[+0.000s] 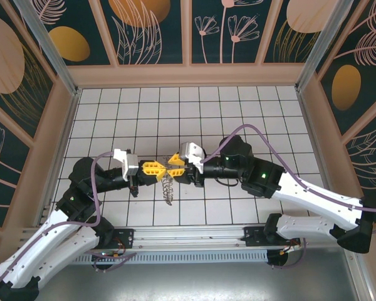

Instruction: Put the keys on the keyring

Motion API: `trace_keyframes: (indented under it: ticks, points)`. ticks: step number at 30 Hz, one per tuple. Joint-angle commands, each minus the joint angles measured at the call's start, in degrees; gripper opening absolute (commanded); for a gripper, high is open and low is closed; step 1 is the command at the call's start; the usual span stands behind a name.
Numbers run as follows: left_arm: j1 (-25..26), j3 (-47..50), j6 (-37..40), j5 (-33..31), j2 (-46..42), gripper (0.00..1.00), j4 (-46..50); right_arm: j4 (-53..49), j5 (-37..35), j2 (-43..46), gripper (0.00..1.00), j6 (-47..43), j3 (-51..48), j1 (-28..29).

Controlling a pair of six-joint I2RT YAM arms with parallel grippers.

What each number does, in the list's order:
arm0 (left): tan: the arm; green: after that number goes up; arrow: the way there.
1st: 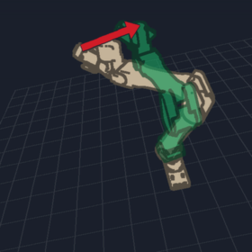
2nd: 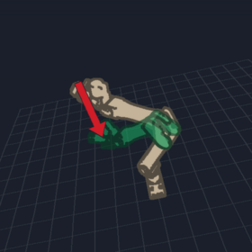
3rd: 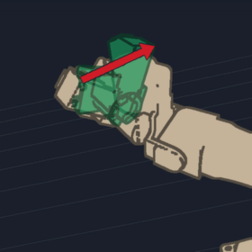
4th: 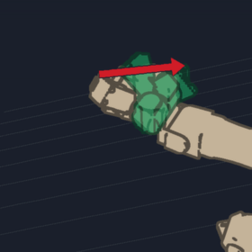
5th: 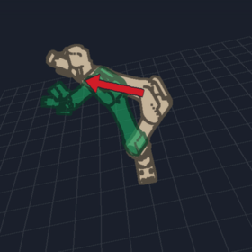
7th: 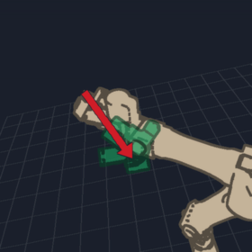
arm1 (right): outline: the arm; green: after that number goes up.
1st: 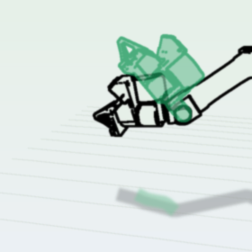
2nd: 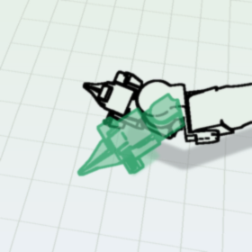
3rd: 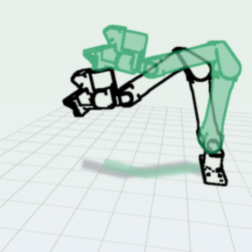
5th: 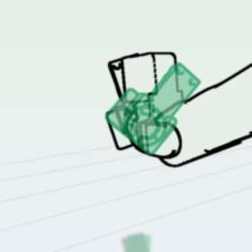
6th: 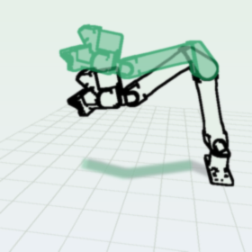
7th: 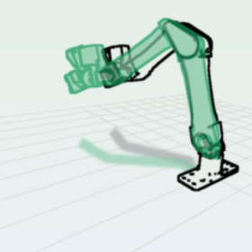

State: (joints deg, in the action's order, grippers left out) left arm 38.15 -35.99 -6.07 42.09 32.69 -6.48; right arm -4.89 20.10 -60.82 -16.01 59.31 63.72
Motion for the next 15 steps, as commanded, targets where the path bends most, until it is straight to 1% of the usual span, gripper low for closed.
trace_keyframes:
  ticks: [1, 6, 8, 10, 13, 15]
  points:
    - [0.1, -1.0, 0.4, 1.4, -0.4, 0.0, -3.8, 1.1, 0.9, -0.4, 0.26, 0.8, 0.6, -0.7]
    - [0.1, -1.0, 0.3, 1.2, -0.6, 0.0, -3.8, 1.2, 1.0, -0.4, 0.16, 0.9, 0.3, -1.0]
    - [0.1, -1.1, 0.3, 1.3, -0.5, 0.0, -3.7, 1.1, 1.1, -0.4, 0.1, 0.9, 0.4, -1.0]
    - [0.0, -1.1, 0.4, 1.3, -0.3, 0.0, -3.8, 0.8, 1.4, -0.6, 0.01, 0.6, 0.8, -1.1]
    - [0.0, -1.3, 0.9, 0.3, -0.2, 0.0, -2.8, -0.5, 1.4, -1.0, 0.0, -0.1, 1.7, -1.1]
    - [0.1, -1.7, 2.5, -1.6, -0.5, 0.0, 0.2, -1.3, 0.2, -0.7, 0.0, -0.7, 2.1, -1.1]
